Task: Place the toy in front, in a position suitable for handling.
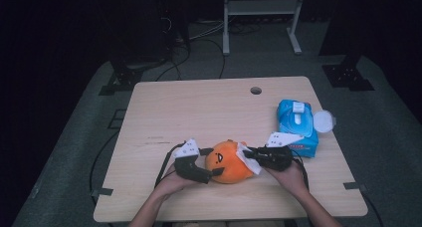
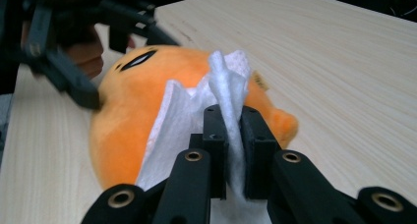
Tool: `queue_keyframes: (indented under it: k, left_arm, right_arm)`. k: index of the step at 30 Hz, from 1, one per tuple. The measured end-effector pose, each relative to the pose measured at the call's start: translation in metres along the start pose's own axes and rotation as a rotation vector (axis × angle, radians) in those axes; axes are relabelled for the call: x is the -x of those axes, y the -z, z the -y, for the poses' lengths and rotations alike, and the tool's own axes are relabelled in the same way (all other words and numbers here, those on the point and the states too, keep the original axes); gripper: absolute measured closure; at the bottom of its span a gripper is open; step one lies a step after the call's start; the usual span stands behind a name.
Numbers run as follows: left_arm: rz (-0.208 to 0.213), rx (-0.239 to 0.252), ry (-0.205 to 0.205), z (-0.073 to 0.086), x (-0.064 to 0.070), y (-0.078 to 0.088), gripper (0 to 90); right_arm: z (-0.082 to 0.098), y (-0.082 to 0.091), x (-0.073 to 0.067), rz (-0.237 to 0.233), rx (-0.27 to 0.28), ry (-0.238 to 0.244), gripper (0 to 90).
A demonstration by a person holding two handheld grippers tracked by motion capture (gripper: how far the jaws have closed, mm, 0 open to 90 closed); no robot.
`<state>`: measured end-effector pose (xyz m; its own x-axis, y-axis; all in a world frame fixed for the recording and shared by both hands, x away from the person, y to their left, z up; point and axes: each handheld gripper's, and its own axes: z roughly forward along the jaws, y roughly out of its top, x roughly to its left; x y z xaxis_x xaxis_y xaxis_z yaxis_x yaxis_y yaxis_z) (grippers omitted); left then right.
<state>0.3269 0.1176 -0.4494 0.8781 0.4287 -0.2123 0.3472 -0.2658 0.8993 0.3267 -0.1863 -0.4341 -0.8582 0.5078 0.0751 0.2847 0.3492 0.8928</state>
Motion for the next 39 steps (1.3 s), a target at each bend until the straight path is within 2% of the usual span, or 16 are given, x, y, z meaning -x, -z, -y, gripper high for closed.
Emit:
queue_keyframes:
  k: [1,4,5,7,10,12,15,18,20,23,27,28,30,33,37,39]
  left_arm:
    - [-0.019,-0.006,0.008,-0.001,0.0,-0.002,12.5]
    - [-0.035,-0.02,-0.029,0.001,0.001,-0.005,18.9]
    - [-0.04,-0.023,-0.045,0.0,0.003,-0.006,20.8]
    - [-0.048,-0.039,-0.104,0.0,0.011,-0.007,23.9]
    - [-0.075,-0.055,-0.143,0.001,0.019,-0.007,24.7]
    - [-0.069,-0.056,-0.149,0.004,0.018,-0.003,25.6]
    - [-0.065,-0.056,-0.152,0.005,0.018,-0.001,26.1]
    - [-0.066,-0.057,-0.163,0.004,0.021,-0.004,26.1]
    - [-0.066,-0.056,-0.163,0.005,0.022,-0.005,25.6]
    - [-0.058,-0.053,-0.159,0.005,0.021,-0.003,24.4]
    - [-0.044,-0.01,-0.063,-0.001,0.011,0.003,13.5]
    - [-0.056,-0.013,-0.046,-0.002,0.009,0.003,10.8]
    - [-0.046,-0.03,-0.03,0.0,0.008,-0.001,8.6]
    - [-0.048,-0.048,-0.075,0.0,0.013,-0.003,21.2]
    - [-0.064,-0.063,-0.149,0.001,0.023,-0.003,26.6]
    - [-0.06,-0.062,-0.158,0.002,0.023,-0.001,28.1]
  right_arm:
    - [-0.001,-0.001,-0.004,-0.017,0.0,0.014,81.9]
    - [-0.007,-0.003,-0.014,-0.03,0.01,0.042,81.9]
    - [-0.01,-0.004,-0.017,-0.037,0.018,0.057,81.9]
    - [-0.018,-0.009,-0.027,-0.062,0.043,0.077,81.9]
    - [-0.021,-0.016,-0.032,-0.048,0.032,0.111,82.0]
    - [-0.019,-0.016,-0.026,-0.038,0.033,0.078,82.0]
    - [-0.011,-0.011,-0.009,0.025,0.012,0.037,81.9]
    - [-0.006,-0.006,0.0,0.047,0.0,-0.002,81.9]
    - [-0.007,-0.005,-0.004,0.037,0.013,-0.002,81.9]
    - [-0.013,-0.008,-0.015,-0.032,0.051,0.025,81.8]
    - [-0.015,-0.012,-0.024,-0.074,0.039,0.076,81.9]
    - [-0.014,-0.011,-0.025,-0.082,0.039,0.084,81.9]
    - [-0.014,-0.009,-0.026,-0.102,0.043,0.099,81.8]
    - [-0.016,-0.01,-0.027,-0.097,0.061,0.094,81.6]
    - [-0.021,-0.015,-0.033,-0.058,0.057,0.107,81.8]
    - [-0.018,-0.016,-0.027,-0.041,0.05,0.086,81.8]
